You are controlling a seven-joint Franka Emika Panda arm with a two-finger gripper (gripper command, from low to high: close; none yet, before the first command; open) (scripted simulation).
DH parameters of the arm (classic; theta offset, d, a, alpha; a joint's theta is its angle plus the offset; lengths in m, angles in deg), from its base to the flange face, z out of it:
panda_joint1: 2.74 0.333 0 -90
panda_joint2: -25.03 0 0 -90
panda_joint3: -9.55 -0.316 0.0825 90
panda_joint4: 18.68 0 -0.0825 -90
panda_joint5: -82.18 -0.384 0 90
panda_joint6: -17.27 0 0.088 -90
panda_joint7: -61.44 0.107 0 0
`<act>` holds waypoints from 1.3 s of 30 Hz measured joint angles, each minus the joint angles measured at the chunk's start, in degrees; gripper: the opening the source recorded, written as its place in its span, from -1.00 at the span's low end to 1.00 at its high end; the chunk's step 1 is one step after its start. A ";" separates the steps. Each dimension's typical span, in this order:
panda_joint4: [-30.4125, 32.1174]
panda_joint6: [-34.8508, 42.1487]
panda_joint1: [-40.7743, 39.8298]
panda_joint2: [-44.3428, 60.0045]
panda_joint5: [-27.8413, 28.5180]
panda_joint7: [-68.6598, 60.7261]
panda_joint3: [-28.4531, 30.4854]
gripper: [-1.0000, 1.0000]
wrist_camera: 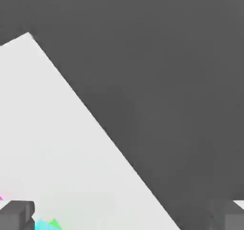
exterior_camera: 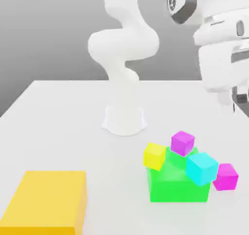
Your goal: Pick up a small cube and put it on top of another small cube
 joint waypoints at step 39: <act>4.59 2.24 -3.18 -1.63 7.04 -3.24 5.24 -1.00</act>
